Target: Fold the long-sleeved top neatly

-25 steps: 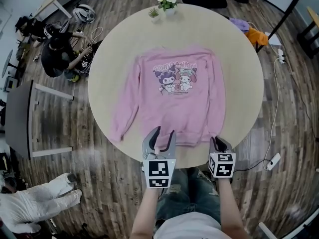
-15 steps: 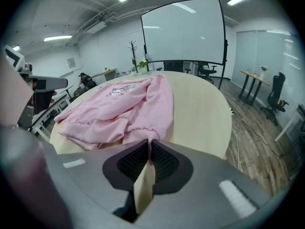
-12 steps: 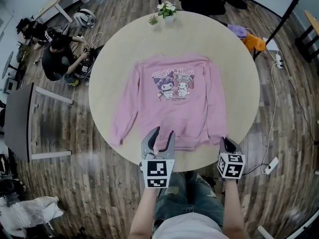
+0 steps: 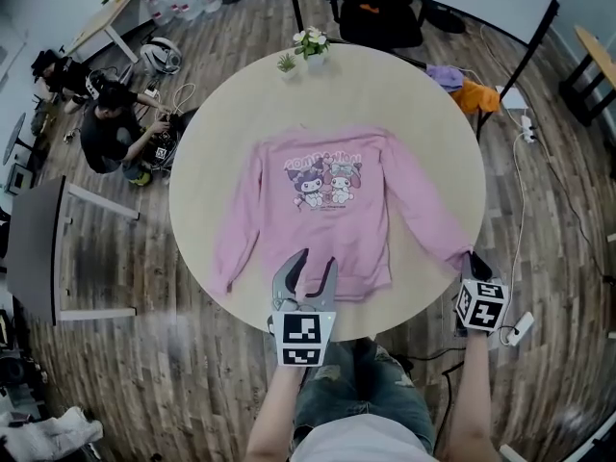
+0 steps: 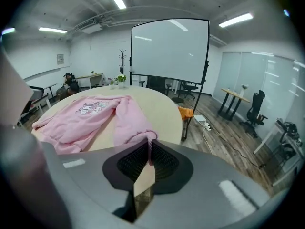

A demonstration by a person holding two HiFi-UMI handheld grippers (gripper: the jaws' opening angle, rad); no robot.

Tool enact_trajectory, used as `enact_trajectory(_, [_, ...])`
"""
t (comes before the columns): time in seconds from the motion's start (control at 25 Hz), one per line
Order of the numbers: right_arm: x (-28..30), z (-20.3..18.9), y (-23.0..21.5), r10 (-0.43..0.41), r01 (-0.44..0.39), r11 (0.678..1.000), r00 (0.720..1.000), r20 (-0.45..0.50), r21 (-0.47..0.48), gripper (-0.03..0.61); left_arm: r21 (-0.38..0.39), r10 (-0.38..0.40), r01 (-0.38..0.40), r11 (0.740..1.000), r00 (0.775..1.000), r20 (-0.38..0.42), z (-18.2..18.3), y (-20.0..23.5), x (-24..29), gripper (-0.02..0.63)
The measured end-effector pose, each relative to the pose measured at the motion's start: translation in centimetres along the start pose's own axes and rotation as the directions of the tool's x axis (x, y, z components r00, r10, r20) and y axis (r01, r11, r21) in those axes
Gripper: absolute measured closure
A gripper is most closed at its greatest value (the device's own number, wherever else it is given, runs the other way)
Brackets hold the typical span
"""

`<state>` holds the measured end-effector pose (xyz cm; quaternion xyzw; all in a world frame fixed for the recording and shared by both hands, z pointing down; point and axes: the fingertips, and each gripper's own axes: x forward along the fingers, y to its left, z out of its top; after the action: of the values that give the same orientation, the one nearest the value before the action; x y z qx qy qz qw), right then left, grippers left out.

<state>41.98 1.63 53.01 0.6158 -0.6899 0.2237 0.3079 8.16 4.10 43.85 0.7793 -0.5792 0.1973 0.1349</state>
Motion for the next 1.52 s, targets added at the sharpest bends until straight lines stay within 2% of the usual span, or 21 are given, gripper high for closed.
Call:
enact_trajectory(0.52, [-0.2,9.5,-9.2,-0.114,0.126,0.986,0.987,0.11,-0.112,0.531,0.03,-0.004,0.003,1.0,0.999,0.043,3.1,-1.2,-0.1,0.423])
enact_trajectory(0.8, [0.4,14.8,-11.6,-0.133,0.161,0.972,0.978,0.163,-0.174,0.531,0.027,0.045,-0.046,0.999,0.997,0.059,4.1,-0.5,-1.6,0.423])
enact_trajectory(1.0, [0.3,18.9,-9.9,-0.084,0.13,0.969,0.972,0.218,-0.209,0.531,0.016,0.092,-0.093,0.996,0.993,0.074,4.7,0.6,-2.7,0.423])
enact_trajectory(1.32, [-0.6,24.3,-2.9,0.049,0.038,0.958,0.956,0.291,-0.286,0.531,-0.003,0.161,-0.162,0.987,0.98,0.119,6.5,2.8,-4.3,0.423])
enact_trajectory(1.52, [-1.3,26.8,1.0,0.107,0.011,0.943,0.937,0.334,-0.333,0.531,-0.021,0.188,-0.187,0.982,0.972,0.14,6.8,4.4,-5.2,0.423])
